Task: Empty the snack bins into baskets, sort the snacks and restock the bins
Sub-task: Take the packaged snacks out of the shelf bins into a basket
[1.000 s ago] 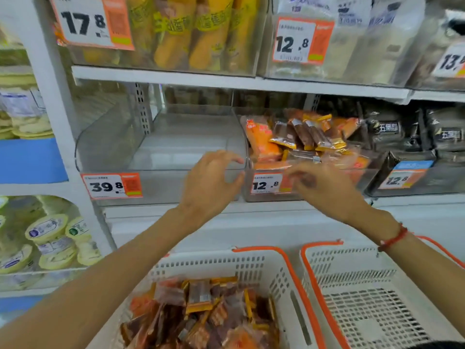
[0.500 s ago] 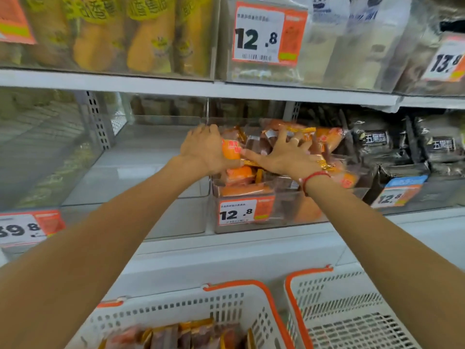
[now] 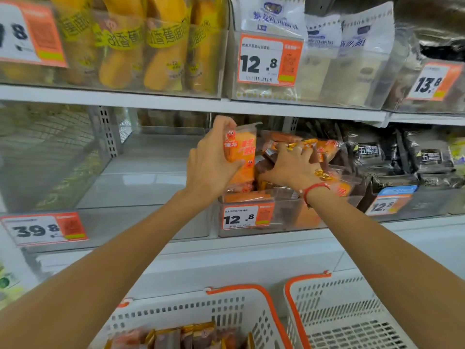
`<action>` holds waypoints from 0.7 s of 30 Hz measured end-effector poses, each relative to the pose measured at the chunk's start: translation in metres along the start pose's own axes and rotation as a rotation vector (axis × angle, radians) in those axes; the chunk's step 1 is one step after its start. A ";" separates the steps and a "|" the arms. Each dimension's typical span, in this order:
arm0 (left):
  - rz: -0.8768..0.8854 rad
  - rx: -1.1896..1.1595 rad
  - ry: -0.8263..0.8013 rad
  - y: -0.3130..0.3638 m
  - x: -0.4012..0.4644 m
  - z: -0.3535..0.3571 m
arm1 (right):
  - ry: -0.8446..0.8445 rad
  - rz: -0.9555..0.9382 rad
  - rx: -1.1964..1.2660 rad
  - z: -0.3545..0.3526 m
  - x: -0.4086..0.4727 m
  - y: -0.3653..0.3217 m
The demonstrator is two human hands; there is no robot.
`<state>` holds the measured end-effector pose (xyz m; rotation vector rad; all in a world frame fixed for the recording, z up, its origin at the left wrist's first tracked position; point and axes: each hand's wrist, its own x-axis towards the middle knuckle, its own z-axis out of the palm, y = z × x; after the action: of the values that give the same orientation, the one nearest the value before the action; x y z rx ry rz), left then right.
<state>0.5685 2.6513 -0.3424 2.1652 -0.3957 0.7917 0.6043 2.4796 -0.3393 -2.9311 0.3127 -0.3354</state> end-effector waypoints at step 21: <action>-0.547 -0.257 -0.331 -0.051 -0.181 -0.076 | -0.371 -0.658 0.269 0.064 -0.199 0.040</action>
<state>0.4261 2.7459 -0.4518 2.0143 -0.0496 0.0735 0.4228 2.4960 -0.4489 -2.6631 -0.6985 0.0902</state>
